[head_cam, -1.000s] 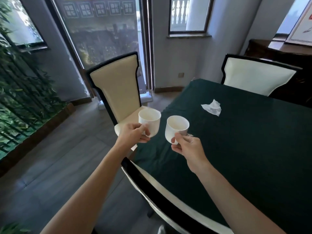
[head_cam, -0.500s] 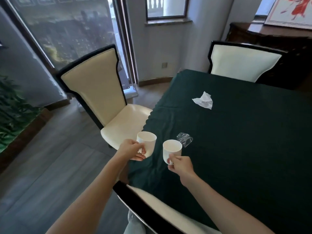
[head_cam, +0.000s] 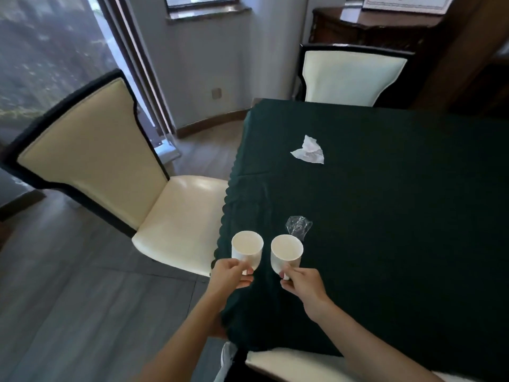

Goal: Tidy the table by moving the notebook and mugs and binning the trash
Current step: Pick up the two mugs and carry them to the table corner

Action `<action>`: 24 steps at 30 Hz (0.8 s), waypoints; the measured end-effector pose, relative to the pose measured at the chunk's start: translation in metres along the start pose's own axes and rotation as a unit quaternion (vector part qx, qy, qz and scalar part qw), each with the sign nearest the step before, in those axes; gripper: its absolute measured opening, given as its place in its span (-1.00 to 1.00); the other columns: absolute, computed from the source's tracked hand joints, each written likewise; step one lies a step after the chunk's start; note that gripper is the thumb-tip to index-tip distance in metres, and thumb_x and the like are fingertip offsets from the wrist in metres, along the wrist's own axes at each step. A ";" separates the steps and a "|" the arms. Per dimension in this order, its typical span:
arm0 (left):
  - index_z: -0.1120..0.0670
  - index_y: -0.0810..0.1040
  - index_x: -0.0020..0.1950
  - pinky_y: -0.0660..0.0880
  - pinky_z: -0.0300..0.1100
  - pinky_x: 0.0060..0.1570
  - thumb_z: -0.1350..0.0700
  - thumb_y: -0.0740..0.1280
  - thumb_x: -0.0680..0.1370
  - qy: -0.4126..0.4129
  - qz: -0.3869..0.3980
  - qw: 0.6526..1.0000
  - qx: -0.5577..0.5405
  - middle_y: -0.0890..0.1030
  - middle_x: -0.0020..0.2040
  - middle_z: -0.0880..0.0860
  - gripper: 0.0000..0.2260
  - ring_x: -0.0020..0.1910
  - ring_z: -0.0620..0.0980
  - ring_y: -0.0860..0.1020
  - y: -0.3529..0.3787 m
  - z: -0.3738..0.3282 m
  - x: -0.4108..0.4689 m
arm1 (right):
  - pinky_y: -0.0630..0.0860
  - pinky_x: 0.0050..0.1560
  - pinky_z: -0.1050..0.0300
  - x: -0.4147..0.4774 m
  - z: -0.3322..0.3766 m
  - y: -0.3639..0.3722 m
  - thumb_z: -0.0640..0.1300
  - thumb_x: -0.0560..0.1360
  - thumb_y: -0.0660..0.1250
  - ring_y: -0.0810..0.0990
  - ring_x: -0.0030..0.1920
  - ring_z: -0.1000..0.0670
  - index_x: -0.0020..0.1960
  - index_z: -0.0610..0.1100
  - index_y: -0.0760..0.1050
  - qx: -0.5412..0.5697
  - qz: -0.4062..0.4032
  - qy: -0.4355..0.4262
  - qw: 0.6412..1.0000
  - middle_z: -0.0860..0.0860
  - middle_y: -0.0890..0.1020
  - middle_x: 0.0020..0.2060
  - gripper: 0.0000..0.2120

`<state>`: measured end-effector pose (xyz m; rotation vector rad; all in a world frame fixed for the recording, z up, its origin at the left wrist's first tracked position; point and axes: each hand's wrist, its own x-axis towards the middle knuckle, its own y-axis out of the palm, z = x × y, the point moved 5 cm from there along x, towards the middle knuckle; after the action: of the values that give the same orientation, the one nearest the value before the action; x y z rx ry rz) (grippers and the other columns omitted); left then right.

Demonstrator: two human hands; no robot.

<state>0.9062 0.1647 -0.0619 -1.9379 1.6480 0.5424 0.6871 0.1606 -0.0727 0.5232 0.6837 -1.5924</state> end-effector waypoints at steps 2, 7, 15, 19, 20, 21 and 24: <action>0.27 0.72 -0.01 0.72 -0.02 0.02 0.10 0.38 0.64 0.002 0.016 1.000 -0.016 0.77 -0.05 0.18 -0.76 -0.10 0.09 0.78 0.003 0.007 0.002 | 0.67 0.16 0.01 -0.002 -0.004 0.001 -0.05 0.55 0.46 0.76 -0.09 0.00 -0.23 -0.20 0.74 0.002 0.005 0.001 1.000 -0.05 0.77 -0.14 -0.73; 0.21 0.71 0.07 0.70 -0.15 0.00 0.09 0.38 0.65 -0.006 0.062 0.998 -0.029 0.77 0.00 0.14 -0.80 -0.02 0.04 0.77 0.006 0.025 0.001 | 0.67 0.15 0.05 -0.004 -0.012 0.002 -0.19 0.58 0.42 0.72 0.05 -0.04 -0.15 -0.35 0.71 0.005 0.027 0.019 0.999 -0.17 0.74 -0.04 -0.75; 0.06 0.71 0.04 0.65 -0.08 0.19 0.06 0.37 0.65 -0.007 0.121 0.992 0.039 0.76 0.06 0.07 -0.86 0.07 -0.01 0.73 0.005 0.032 0.000 | 0.67 0.16 0.03 -0.008 -0.020 -0.002 -0.17 0.58 0.43 0.73 0.07 -0.07 -0.10 -0.29 0.73 -0.019 0.051 0.008 0.998 -0.17 0.74 -0.02 -0.80; 0.12 0.74 0.02 0.66 -0.18 0.11 0.07 0.37 0.65 -0.001 0.116 0.991 0.061 0.77 0.02 0.09 -0.82 0.05 -0.01 0.74 0.003 0.031 0.001 | 0.67 0.15 0.02 -0.009 -0.018 -0.005 -0.17 0.55 0.47 0.74 0.04 -0.07 -0.14 -0.28 0.74 -0.030 0.055 0.002 0.998 -0.16 0.75 -0.06 -0.81; 0.13 0.74 0.03 0.66 -0.21 0.08 0.07 0.37 0.65 0.000 0.114 0.991 0.064 0.77 0.02 0.09 -0.81 0.04 -0.02 0.74 0.003 0.031 0.001 | 0.67 0.15 0.02 -0.009 -0.018 -0.006 -0.15 0.54 0.47 0.75 0.03 -0.06 -0.16 -0.26 0.74 -0.040 0.058 -0.003 0.997 -0.15 0.75 -0.07 -0.80; 0.15 0.74 0.05 0.66 -0.23 0.06 0.07 0.37 0.65 0.001 0.113 0.991 0.066 0.77 0.01 0.09 -0.80 0.03 -0.02 0.74 0.002 0.031 0.000 | 0.68 0.14 0.02 -0.009 -0.018 -0.007 -0.13 0.54 0.47 0.75 0.02 -0.06 -0.18 -0.24 0.75 -0.054 0.061 -0.010 0.997 -0.14 0.76 -0.09 -0.79; 0.15 0.74 0.06 0.66 -0.23 0.04 0.07 0.37 0.65 0.004 0.111 0.991 0.070 0.77 0.01 0.10 -0.80 0.03 -0.01 0.74 0.001 0.032 -0.001 | 0.68 0.12 0.02 -0.008 -0.017 -0.009 -0.07 0.54 0.46 0.76 -0.03 -0.05 -0.20 -0.19 0.75 -0.103 0.059 -0.025 0.993 -0.13 0.76 -0.13 -0.77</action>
<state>0.9064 0.1855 -0.0863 -1.6711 1.8668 0.4884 0.6783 0.1780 -0.0782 0.3651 0.7557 -1.4007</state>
